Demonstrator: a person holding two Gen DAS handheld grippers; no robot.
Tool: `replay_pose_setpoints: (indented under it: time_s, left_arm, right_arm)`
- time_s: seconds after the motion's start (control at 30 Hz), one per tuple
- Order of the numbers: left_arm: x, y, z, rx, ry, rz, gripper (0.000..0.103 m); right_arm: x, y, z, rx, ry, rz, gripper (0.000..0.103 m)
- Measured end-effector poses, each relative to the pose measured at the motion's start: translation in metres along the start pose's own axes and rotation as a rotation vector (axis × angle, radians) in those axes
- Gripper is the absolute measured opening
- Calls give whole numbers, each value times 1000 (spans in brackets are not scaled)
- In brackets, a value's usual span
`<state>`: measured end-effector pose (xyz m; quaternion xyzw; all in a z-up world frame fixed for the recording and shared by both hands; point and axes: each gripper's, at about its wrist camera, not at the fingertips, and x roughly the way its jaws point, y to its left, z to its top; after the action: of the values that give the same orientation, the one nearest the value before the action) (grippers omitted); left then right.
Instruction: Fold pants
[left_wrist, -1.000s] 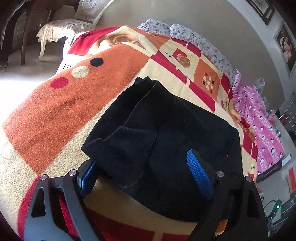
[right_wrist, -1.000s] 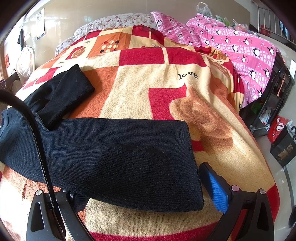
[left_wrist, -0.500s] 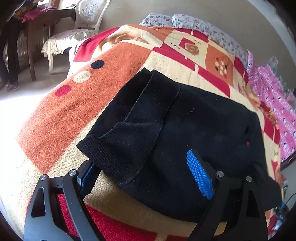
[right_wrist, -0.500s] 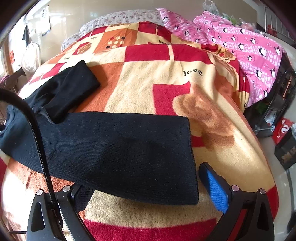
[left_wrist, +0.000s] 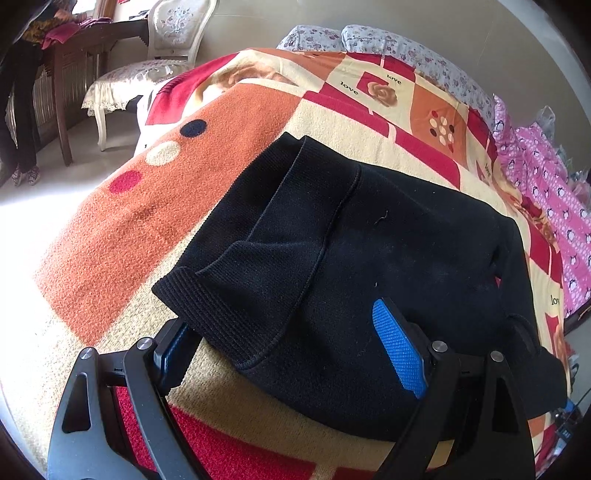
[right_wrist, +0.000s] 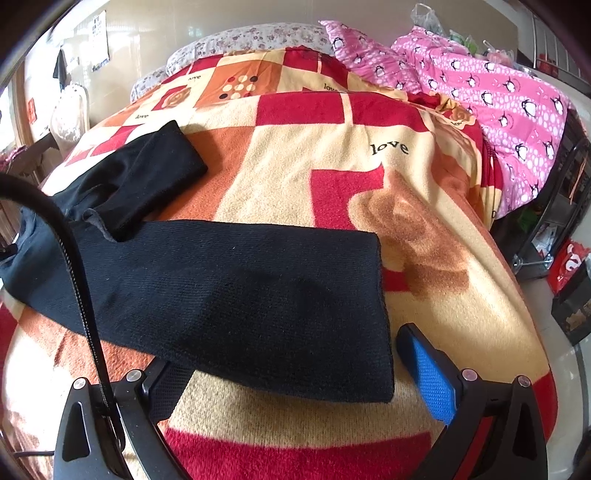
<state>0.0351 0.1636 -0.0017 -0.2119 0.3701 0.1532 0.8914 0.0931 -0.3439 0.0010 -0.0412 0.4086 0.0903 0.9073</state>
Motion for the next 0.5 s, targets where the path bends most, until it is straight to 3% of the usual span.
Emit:
replay_pose_setpoints:
  time_s: [0.13,0.33,0.4,0.5]
  left_arm:
    - [-1,1,0,-4,-2,-11,89]
    - [-1,0,-1,-3,-3,-12,89]
    - [-1,0,0,-5,-3,-14,89]
    - [-1,0,0,-2,-2,-8,89]
  right_arm:
    - [-11,-8,-1,-20,35,44,91]
    - [-42,-67,-14,283,49,257,90]
    - [-40,-90,-24,419,60,383,90]
    - [-38,-108,-32,540,23,504,90]
